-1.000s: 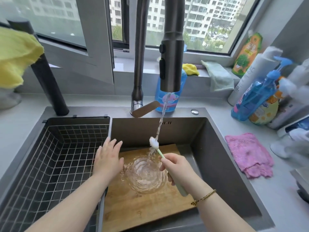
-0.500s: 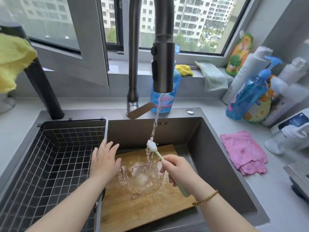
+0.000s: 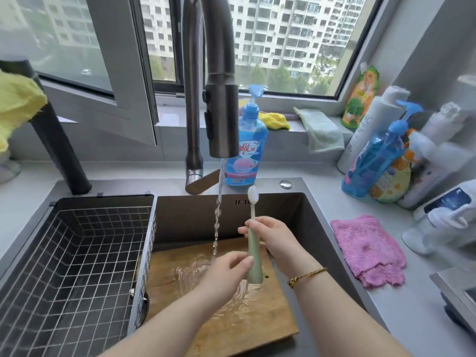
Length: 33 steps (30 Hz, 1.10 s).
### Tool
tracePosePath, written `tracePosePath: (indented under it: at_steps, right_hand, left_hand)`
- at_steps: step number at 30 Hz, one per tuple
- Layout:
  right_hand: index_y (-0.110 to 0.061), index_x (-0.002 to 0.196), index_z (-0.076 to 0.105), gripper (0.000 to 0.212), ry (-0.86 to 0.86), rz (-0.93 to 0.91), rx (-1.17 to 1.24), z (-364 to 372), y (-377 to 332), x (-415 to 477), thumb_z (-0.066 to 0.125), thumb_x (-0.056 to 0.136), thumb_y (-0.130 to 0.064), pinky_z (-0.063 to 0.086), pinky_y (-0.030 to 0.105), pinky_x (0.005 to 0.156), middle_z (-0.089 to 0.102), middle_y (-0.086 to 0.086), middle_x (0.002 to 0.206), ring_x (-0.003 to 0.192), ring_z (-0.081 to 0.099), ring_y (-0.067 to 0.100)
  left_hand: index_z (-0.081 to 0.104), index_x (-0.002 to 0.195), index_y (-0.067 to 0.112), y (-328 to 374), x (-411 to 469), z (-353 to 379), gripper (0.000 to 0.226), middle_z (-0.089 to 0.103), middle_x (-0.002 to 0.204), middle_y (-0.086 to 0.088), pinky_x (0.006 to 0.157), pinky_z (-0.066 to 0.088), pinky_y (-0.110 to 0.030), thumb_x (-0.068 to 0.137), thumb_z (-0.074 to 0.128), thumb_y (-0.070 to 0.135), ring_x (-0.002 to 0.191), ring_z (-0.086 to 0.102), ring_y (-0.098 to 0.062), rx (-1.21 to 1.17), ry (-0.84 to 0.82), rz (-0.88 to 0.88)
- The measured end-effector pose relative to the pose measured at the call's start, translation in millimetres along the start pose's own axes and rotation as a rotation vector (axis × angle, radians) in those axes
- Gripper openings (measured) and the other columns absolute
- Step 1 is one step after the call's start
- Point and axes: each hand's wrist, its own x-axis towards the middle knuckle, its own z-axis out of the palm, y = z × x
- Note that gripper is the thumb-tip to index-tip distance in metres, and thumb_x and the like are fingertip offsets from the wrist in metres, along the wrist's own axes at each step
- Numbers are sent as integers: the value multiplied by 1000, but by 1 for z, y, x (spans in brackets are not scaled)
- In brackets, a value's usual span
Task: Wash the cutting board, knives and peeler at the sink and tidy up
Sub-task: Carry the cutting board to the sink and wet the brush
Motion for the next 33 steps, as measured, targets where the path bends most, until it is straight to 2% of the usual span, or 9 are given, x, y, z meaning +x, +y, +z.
tracePosePath:
  at_steps: [6, 9, 13, 18, 21, 23, 26, 29, 33]
  right_hand:
    - [-16, 100, 58, 14, -27, 21, -50, -3, -7, 19, 49, 94, -24, 50, 32, 76, 67, -4, 91, 94, 62, 16]
    - [-17, 95, 57, 17, -42, -28, -145, -8, -19, 29, 45, 95, -29, 46, 24, 68, 65, -2, 91, 85, 59, 10]
    - [-17, 92, 55, 17, 206, -257, -169, -40, -71, 69, 43, 96, -28, 40, 21, 62, 58, 1, 94, 76, 53, 11]
    - [-6, 123, 51, 33, 300, -576, -405, -59, -164, 116, 48, 94, -21, 43, 24, 78, 55, 6, 108, 91, 55, 14]
    - [-9, 137, 36, 43, 202, -533, -478, -52, -199, 139, 41, 97, -25, 39, 33, 100, 42, 12, 139, 122, 45, 24]
    - [-15, 143, 26, 47, 40, -419, -436, -50, -208, 146, 36, 99, -26, 45, 40, 90, 35, 13, 144, 123, 44, 29]
    - [-21, 141, 29, 42, -144, -306, -421, -52, -215, 152, 33, 99, -29, 52, 45, 74, 39, 8, 137, 115, 47, 29]
    - [-17, 133, 40, 37, -174, -307, -467, -57, -216, 158, 34, 99, -30, 50, 50, 85, 50, 1, 110, 103, 48, 23]
    - [-14, 133, 40, 38, -116, -384, -544, -56, -213, 163, 34, 99, -30, 51, 46, 85, 44, 2, 114, 100, 50, 23]
  left_hand:
    - [54, 108, 20, 25, 19, 16, 15, 62, 100, 3, 71, 51, -19, 96, 45, 24, 92, 59, -8, -232, 75, -66]
    - [56, 101, 18, 38, 24, 20, 14, 65, 94, -1, 74, 53, -25, 97, 44, 24, 86, 61, -11, -377, 116, -94]
    - [54, 87, 23, 70, 32, 18, 13, 64, 87, -1, 62, 54, -20, 96, 45, 21, 78, 62, -10, -584, 84, -30]
    - [51, 78, 24, 114, 55, 16, 19, 62, 82, -1, 56, 54, -18, 96, 45, 20, 76, 60, -11, -775, 106, 69]
    - [52, 79, 22, 133, 74, 19, 18, 61, 83, -2, 56, 55, -19, 96, 45, 21, 78, 59, -13, -854, 128, 110]
    - [53, 80, 20, 141, 85, 21, 17, 61, 82, -2, 58, 55, -20, 95, 46, 22, 79, 59, -13, -849, 141, 125]
    - [55, 84, 18, 147, 96, 21, 15, 61, 82, -2, 62, 56, -23, 95, 47, 24, 80, 60, -15, -842, 142, 120]
    - [55, 86, 17, 153, 103, 16, 13, 60, 80, -2, 58, 55, -21, 95, 47, 23, 78, 58, -14, -863, 169, 148]
    - [52, 78, 24, 160, 106, 10, 16, 61, 82, -1, 59, 55, -19, 94, 48, 23, 81, 58, -12, -874, 199, 190]
